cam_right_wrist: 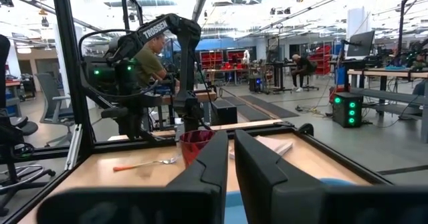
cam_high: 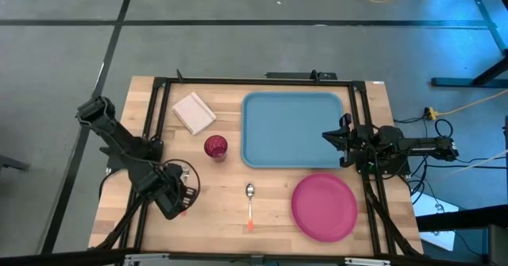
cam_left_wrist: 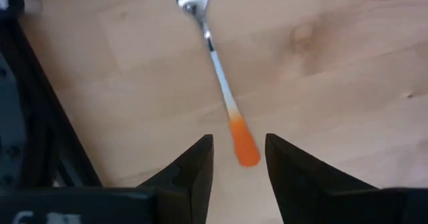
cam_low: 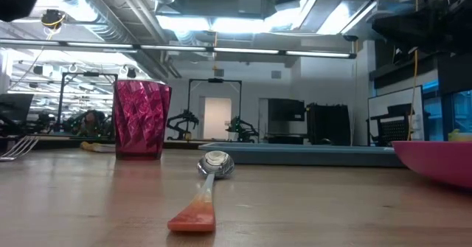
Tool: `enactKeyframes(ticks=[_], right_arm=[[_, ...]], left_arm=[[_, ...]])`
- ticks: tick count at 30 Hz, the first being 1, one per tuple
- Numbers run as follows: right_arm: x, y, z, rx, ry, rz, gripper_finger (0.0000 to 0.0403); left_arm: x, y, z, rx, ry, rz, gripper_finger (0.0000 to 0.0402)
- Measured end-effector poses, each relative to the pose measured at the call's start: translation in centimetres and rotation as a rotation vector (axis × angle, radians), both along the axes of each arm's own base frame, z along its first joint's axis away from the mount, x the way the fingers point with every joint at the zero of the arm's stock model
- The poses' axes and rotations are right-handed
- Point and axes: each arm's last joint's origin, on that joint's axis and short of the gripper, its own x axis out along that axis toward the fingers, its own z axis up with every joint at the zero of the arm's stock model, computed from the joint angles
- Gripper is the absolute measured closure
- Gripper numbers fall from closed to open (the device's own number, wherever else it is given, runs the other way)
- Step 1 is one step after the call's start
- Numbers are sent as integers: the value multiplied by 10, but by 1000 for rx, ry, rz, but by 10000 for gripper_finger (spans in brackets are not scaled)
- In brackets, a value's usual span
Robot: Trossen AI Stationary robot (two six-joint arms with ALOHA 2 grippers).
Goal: Pick and place plate/cup/fork/spoon on tray
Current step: Put the orange fork on the blue tray
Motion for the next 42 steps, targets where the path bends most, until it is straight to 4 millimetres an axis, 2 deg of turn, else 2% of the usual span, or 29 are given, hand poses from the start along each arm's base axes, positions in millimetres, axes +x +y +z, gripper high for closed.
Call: enactKeyframes(ticks=[9,18,27,42], right_arm=[[0,0,0,1,1,0,370],[0,0,0,3,0,1,370],[0,0,0,3,0,1,370],[0,0,0,1,0,0,370]], left_arm=[[2,-20,-30,75,76,97,277],[24,-12,-61,193,139,161,278],[39,3,-64,206,166,122,278],[36,6,-69,228,234,149,278]])
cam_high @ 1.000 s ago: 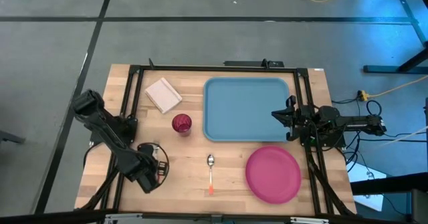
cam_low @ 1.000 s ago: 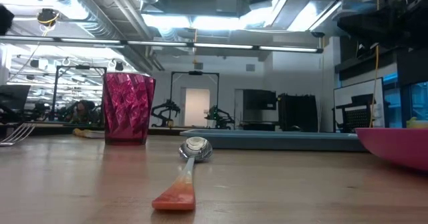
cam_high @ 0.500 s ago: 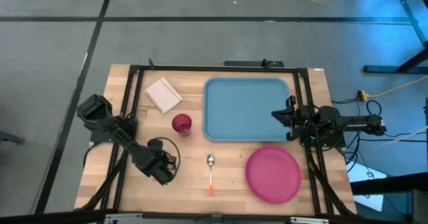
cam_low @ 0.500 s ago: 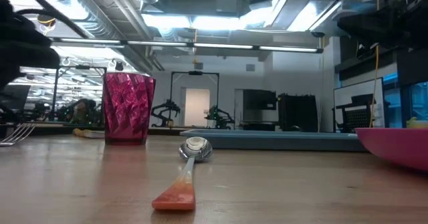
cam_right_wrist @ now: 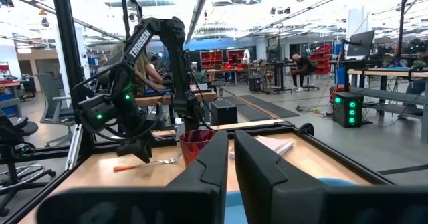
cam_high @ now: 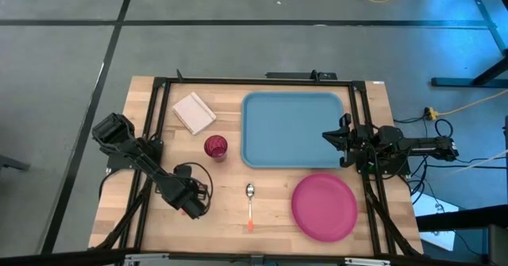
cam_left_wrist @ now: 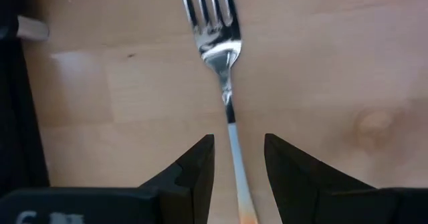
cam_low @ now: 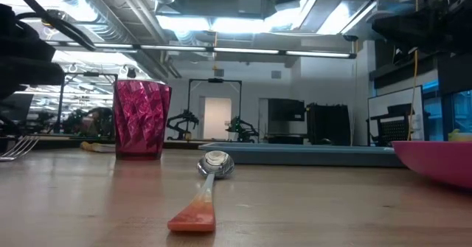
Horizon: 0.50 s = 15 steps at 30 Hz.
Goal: Pick and place plate/cup/fork/spoon on tray
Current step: Put the orange fork on the blue tray
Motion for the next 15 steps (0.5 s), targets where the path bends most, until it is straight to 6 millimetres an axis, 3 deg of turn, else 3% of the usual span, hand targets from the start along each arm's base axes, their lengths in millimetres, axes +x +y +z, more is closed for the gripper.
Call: enactKeyframes(ticks=[7,15], right_arm=[[0,0,0,1,0,0,370],[0,0,0,1,0,1,370]], left_arm=[[-8,6,-19,-28,-25,9,278],[-8,6,-21,-37,-36,11,293]])
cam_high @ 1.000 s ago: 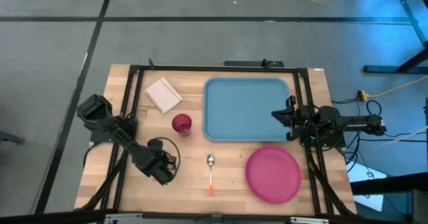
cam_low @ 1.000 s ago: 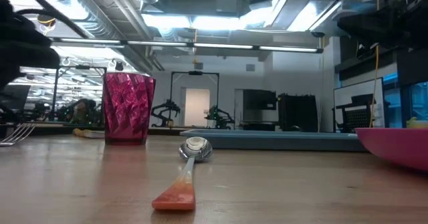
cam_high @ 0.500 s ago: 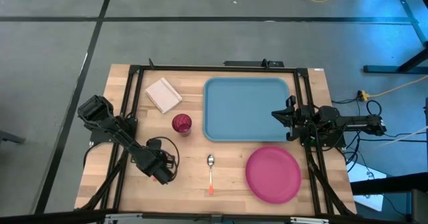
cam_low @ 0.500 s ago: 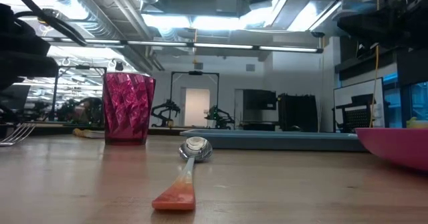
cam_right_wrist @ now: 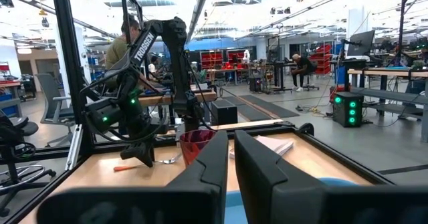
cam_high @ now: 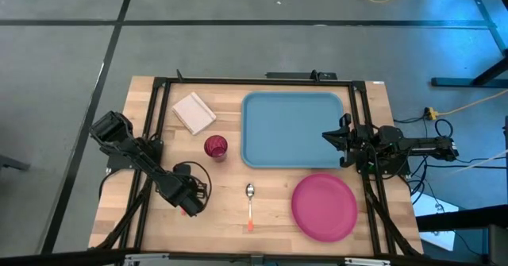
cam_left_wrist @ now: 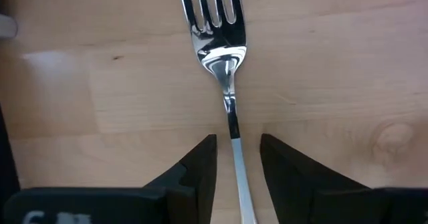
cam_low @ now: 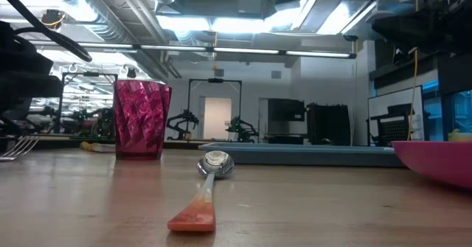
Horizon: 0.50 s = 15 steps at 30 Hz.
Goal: Pick and place plate/cup/fork/spoon on tray
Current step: Put the orange fork on the blue tray
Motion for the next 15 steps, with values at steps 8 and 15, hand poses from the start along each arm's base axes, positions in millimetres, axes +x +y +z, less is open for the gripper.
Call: enactKeyframes(ticks=[8,15], right_arm=[[0,0,0,0,0,0,370],[0,0,0,0,0,0,370]], left_arm=[[1,-1,-1,-6,-12,17,359],[1,-1,-1,-8,-12,16,394]])
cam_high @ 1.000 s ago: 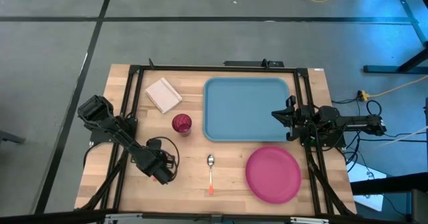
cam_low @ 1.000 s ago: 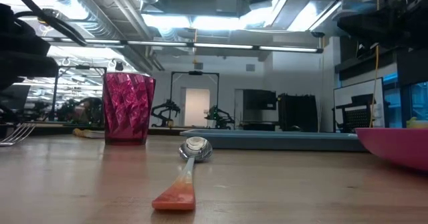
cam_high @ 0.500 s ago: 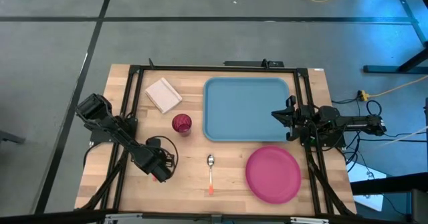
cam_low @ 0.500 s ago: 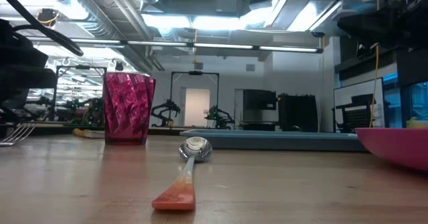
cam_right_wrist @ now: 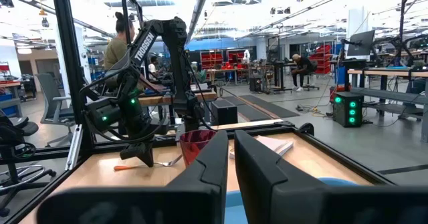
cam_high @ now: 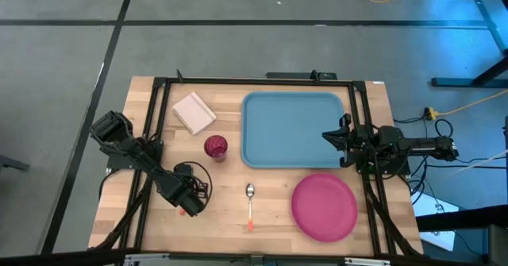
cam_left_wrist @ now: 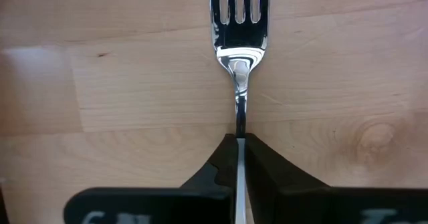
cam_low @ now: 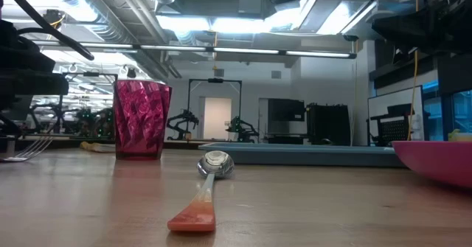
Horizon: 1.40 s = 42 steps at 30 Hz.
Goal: Pick and place plate/cup/fork/spoon on tray
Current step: Put the orange fork on the blue tray
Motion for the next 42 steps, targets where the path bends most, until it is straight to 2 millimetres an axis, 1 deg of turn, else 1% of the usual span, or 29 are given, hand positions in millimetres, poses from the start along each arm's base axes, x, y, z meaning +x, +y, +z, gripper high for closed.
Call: enactKeyframes(ticks=[3,6,10,14,18,22,29,32,35,38,40,42], right_arm=[[0,0,0,0,0,0,370],[0,0,0,0,0,0,370],[0,0,0,0,0,0,370],[0,0,0,0,0,0,370],[0,0,0,0,0,0,370],[0,0,0,6,0,2,370],[0,0,0,47,-5,10,370],[0,0,0,47,-5,10,370],[0,0,0,47,-5,10,370],[0,0,0,47,-5,10,370],[0,0,0,47,-5,10,370],[0,0,0,47,-5,10,370]], left_arm=[[0,0,0,2,0,-1,394],[0,-2,2,36,-11,-50,397],[2,-7,12,70,18,-97,397],[4,-17,31,73,37,-131,397],[8,-25,54,86,49,-146,397],[14,-32,77,96,13,-160,397],[34,-48,113,0,-131,-281,397],[45,-49,126,10,-222,-340,397],[60,-46,134,49,-321,-425,397],[77,-40,137,80,-397,-537,398],[89,-33,139,89,-434,-606,398],[103,-22,142,104,-472,-638,398]])
